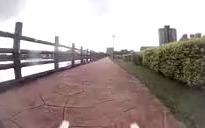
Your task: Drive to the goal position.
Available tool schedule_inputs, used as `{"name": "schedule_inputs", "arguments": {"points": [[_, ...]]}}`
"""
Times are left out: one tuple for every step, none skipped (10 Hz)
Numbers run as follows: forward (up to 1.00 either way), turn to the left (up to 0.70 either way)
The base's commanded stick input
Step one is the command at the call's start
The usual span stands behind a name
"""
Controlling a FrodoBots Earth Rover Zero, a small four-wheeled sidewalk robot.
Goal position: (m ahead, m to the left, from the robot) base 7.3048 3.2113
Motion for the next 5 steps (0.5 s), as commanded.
{"name": "schedule_inputs", "arguments": {"points": [[0.70, 0.00], [0.70, 0.00], [0.70, 0.00], [0.70, 0.00], [0.70, 0.00]]}}
